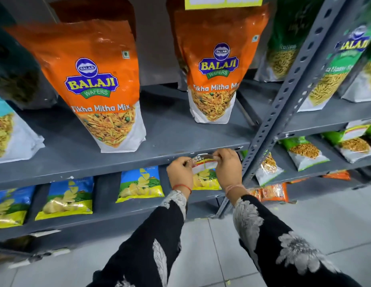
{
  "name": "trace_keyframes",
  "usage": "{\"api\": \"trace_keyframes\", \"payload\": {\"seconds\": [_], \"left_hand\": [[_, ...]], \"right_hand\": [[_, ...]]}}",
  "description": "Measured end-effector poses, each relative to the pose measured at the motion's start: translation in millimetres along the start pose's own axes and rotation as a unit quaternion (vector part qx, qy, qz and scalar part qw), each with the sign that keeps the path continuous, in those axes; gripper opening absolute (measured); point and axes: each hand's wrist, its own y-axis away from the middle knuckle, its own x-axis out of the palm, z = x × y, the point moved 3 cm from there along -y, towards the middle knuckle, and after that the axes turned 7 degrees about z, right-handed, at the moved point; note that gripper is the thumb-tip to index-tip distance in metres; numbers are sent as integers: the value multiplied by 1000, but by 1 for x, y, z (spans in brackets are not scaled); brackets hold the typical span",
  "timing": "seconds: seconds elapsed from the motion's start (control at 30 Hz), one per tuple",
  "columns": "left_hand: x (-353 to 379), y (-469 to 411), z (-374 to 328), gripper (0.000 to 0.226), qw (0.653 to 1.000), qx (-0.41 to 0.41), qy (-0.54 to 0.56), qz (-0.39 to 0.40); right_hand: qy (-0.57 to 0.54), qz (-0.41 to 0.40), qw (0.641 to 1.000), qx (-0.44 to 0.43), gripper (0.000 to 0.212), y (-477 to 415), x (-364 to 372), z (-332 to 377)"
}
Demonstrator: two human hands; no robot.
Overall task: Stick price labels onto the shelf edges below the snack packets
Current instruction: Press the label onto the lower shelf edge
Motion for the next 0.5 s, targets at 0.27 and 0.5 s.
{"api": "trace_keyframes", "payload": {"seconds": [0.27, 0.5], "left_hand": [[-4, -13, -9, 31, 996, -31, -88, -10], [-15, -26, -13, 41, 975, -2, -220, 27]], "right_hand": [[-13, -3, 998, 58, 13, -16, 12, 1], [35, 26, 998, 38, 24, -10, 16, 7]]}}
